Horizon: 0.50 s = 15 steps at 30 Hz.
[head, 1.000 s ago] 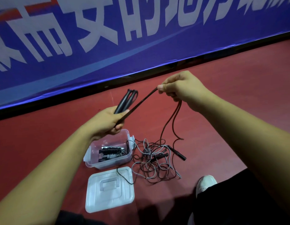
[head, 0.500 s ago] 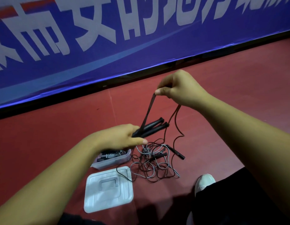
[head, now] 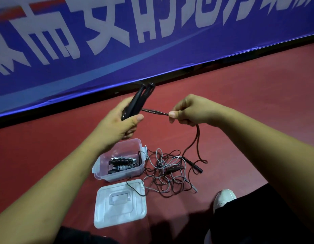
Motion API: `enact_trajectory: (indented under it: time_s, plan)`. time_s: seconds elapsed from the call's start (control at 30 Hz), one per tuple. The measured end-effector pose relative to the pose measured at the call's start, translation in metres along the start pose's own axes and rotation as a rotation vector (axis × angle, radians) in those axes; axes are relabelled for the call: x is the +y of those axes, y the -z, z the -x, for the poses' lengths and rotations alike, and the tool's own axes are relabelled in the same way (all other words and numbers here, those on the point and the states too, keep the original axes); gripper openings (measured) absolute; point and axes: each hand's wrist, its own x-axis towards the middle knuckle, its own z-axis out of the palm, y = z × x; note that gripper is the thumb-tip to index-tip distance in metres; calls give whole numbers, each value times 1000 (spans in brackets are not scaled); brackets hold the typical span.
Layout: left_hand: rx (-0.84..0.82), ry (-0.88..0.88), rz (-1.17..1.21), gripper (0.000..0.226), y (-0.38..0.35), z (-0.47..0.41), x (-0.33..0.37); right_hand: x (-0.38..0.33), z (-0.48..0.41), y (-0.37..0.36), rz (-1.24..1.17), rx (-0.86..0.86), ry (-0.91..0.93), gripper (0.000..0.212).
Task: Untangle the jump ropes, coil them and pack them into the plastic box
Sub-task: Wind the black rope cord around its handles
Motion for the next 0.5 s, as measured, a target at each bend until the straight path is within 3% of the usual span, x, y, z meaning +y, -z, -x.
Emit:
enact_trajectory:
  time_s: [0.13, 0.23, 0.37, 0.5]
  plan:
    - [72, 4, -146, 14, 9, -5, -10, -8, 6, 4, -90, -44, 43, 24]
    - [140, 11, -316, 21, 17, -9, -16, -19, 12, 3, -91, -89, 95, 18]
    - [160, 8, -807, 24, 8, -10, -19, -28, 18, -4, -28, -134, 149, 19]
    - [118, 30, -1004, 32, -14, -8, -24, -36, 20, -7, 33, -58, 196, 14]
